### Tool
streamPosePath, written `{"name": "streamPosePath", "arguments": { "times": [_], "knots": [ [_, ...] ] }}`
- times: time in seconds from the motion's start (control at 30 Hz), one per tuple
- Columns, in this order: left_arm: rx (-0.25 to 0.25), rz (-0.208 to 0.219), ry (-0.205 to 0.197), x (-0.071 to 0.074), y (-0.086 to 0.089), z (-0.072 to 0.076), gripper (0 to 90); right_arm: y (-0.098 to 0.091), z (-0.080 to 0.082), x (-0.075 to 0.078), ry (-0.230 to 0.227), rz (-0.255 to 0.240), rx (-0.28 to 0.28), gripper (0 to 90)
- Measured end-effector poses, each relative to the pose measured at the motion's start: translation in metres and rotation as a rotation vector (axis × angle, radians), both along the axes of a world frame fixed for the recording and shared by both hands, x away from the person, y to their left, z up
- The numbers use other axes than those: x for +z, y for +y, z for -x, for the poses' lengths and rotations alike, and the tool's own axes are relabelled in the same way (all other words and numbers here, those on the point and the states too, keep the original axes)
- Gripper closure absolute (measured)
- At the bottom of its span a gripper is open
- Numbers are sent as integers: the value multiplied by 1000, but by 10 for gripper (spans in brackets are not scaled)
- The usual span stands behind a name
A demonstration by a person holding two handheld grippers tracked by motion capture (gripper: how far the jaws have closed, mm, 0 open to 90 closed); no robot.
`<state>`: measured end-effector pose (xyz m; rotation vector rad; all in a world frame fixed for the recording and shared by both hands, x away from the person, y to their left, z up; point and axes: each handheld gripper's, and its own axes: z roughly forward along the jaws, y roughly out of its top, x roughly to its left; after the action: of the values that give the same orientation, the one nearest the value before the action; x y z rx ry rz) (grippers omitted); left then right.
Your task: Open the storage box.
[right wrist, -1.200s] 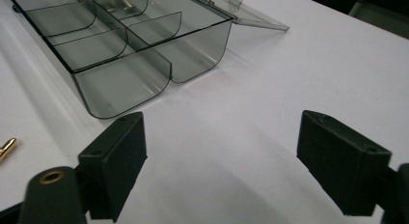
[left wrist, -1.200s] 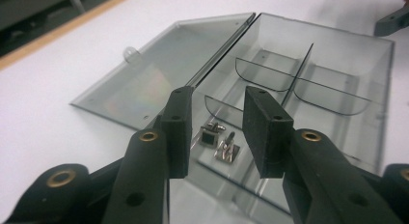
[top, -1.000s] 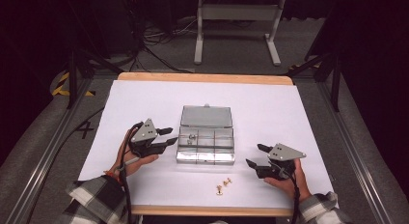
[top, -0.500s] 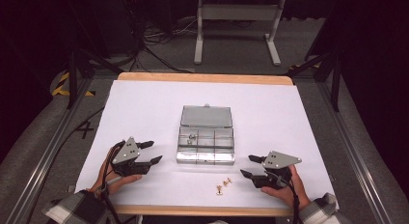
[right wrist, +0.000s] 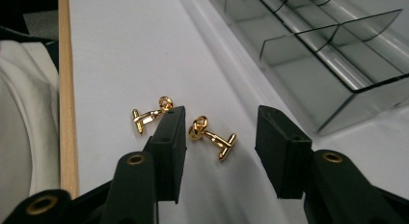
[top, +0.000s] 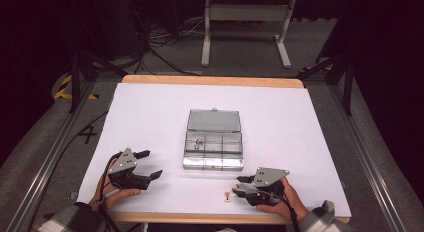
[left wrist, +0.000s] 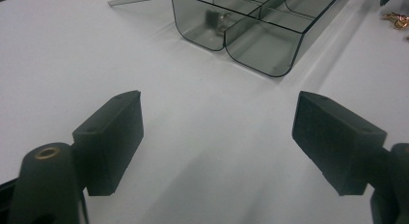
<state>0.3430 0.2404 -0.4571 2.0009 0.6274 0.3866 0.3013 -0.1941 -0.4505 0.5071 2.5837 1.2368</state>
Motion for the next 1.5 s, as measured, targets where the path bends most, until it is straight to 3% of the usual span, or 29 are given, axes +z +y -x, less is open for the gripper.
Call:
{"name": "streamPosePath", "arguments": {
  "times": [0.17,0.23,0.37,0.93,1.27,1.3,1.33,1.4,1.5],
  "knots": [
    [9,8,11,0,1,-1,179,4,-4,-1,12,8,15,605],
    [18,15,23,0,2,-3,177,9,-5,-2,18,46,22,643],
    [25,36,34,0,3,-3,165,9,-7,-2,38,37,17,661],
    [19,40,39,1,3,-3,155,4,-4,5,-2,15,6,667],
    [11,22,31,0,1,-3,151,3,-4,8,-16,3,-10,674],
    [11,23,38,0,1,-3,151,3,-5,9,-17,-1,-5,793],
    [11,19,36,0,0,-2,151,3,-5,9,-24,-5,-9,842],
    [6,15,34,0,0,-2,150,2,-7,10,-24,-23,-5,824],
    [5,29,38,0,1,-3,149,3,-11,7,-8,7,-3,802]
  ]
}}
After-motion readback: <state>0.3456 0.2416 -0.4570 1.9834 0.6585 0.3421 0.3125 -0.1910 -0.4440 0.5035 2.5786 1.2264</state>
